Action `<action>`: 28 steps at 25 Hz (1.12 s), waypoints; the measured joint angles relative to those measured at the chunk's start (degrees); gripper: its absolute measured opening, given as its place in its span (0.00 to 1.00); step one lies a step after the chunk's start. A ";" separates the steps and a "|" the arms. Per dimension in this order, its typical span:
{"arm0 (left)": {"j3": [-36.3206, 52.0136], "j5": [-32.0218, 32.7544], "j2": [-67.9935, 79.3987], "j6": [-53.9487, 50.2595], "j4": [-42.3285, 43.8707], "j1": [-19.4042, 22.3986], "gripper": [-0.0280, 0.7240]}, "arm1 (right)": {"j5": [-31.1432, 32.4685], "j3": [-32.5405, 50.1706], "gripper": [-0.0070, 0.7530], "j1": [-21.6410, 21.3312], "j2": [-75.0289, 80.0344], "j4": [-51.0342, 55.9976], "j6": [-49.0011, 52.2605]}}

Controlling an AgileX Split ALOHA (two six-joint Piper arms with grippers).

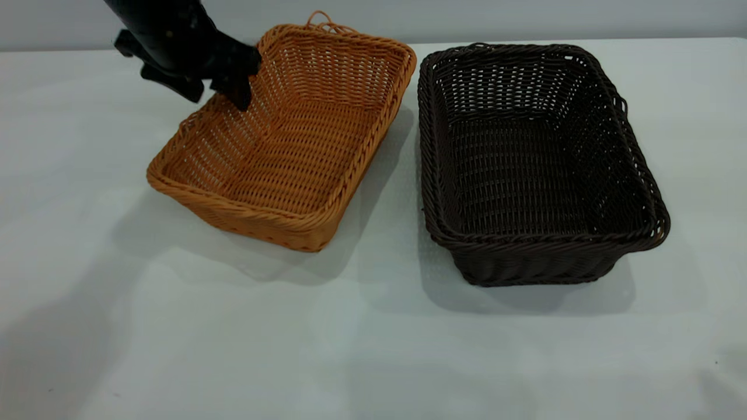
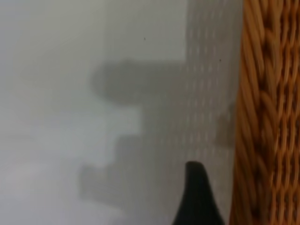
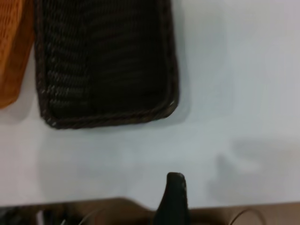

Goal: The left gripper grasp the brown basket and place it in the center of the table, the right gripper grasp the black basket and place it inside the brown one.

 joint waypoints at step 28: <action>-4.76 -4.55 -9.69 6.03 0.36 -0.13 0.15 | -5.44 -0.80 0.79 4.34 45.89 40.61 -0.95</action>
